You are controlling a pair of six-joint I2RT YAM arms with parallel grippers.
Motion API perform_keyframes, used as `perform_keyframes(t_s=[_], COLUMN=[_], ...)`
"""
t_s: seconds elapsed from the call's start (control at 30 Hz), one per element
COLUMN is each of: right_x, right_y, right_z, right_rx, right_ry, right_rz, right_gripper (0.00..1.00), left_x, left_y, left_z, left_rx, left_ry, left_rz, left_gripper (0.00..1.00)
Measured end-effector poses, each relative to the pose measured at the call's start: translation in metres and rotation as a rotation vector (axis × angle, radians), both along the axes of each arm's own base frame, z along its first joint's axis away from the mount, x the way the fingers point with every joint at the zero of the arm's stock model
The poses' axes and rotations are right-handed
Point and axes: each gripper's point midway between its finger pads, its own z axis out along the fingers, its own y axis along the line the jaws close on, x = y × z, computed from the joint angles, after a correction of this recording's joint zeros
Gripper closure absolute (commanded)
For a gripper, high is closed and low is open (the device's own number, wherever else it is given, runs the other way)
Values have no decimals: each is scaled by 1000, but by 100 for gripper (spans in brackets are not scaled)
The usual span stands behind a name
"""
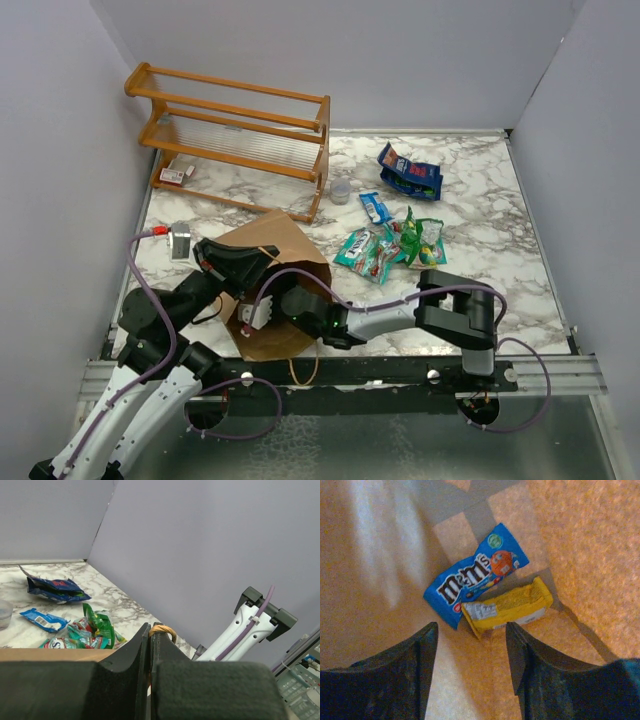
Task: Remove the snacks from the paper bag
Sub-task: Take out the snack from the paper bag.
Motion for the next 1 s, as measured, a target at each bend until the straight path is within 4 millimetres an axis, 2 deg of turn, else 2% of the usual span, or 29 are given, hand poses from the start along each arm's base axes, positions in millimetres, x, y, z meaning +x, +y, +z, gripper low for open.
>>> perform_keyframes(t_s=[0.2,0.33,0.47,0.67,0.77,1.0], right_x=[9,16,30,53,63,83], right_y=[26,31,25,10,3,6], right_z=[15,11,-2,-9,-13,-28], right_rx=[43,33,0,-23,-29,-54], right_ry=[0,17,39,61,73,80], right_rz=[-10,-24,-55,-111,-140,-203], right_gripper=[38,38,37,36,29,25], left_x=[1,2,2,2,2,3], left_y=[-2,-2,-3,-3,-3,-3], left_z=[-1,-2,-1,-3,-5,-6], left_rx=[-1,-4,-6,0,6,16], left_ry=[10,21,24,27,30,36], left_rz=[-6,-10,-11,-9,-8,-6], left_gripper=[100,100,100,100,100,100])
